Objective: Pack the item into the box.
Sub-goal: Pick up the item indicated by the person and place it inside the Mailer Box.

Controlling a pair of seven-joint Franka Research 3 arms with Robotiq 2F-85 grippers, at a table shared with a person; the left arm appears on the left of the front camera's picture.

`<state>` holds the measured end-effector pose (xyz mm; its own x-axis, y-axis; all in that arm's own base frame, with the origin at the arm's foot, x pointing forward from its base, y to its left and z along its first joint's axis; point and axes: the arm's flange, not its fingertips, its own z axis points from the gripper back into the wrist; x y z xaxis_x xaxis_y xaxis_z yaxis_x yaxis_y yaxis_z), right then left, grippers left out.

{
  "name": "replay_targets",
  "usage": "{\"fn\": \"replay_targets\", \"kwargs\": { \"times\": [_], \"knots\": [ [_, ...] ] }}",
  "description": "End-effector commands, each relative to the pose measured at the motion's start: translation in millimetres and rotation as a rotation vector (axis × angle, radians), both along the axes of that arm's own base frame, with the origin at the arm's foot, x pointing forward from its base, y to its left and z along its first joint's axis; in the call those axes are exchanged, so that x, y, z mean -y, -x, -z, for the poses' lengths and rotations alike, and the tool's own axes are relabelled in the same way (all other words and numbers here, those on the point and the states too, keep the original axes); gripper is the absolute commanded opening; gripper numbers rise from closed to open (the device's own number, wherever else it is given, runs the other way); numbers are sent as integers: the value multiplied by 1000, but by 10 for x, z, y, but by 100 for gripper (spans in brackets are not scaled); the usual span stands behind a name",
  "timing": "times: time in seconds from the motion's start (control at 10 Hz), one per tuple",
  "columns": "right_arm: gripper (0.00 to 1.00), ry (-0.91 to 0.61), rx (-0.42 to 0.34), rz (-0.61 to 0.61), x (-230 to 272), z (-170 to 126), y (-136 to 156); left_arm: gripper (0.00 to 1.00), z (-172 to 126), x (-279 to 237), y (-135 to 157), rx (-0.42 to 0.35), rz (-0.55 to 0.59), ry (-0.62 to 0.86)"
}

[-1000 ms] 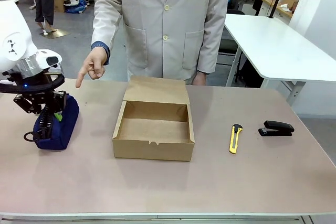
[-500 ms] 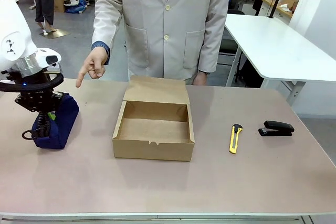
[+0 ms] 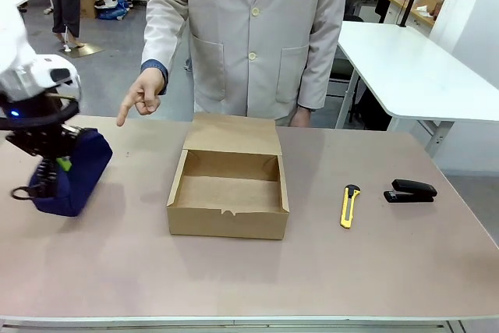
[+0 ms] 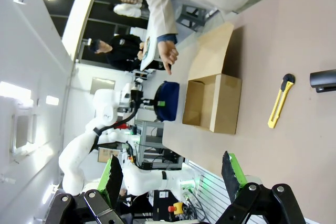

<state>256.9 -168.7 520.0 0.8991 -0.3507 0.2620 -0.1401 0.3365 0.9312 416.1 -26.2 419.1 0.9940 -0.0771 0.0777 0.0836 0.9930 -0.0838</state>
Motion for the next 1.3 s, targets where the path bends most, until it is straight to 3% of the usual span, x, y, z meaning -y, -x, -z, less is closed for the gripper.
{"fn": "replay_targets", "kwargs": {
  "times": [0.0,0.1,0.2,0.3,0.4,0.5,0.6,0.7,0.8,0.9,1.2],
  "knots": [
    [100,-6,32,-2,-1,-24,-30,0,-531,-324,573,39,213,-44],
    [100,-6,32,-2,-1,-24,-30,0,-702,-434,790,50,337,-67],
    [100,-6,32,-2,-1,-24,-30,0,-859,-479,999,96,558,32],
    [100,-6,32,-2,-1,-24,-30,0,-970,-470,1185,116,931,167],
    [100,-6,32,-2,-1,-24,-30,0,-1023,-437,1257,129,1193,314],
    [100,-6,32,-2,-1,-24,-30,0,-1046,-351,1265,146,1374,468],
    [100,-6,32,-2,-1,-24,-30,0,-1057,-227,1241,104,1418,586],
    [100,-6,32,-2,-1,-24,-30,0,-1043,-54,1204,121,1386,649],
    [100,-6,32,-2,-1,-24,-30,0,-1000,160,1100,95,894,475],
    [100,-6,32,-2,-1,-24,-30,0,-1087,-94,1338,235,1107,311],
    [100,-6,32,-2,-1,-24,-30,0,-1087,-94,1338,235,1107,311]
  ]
}}
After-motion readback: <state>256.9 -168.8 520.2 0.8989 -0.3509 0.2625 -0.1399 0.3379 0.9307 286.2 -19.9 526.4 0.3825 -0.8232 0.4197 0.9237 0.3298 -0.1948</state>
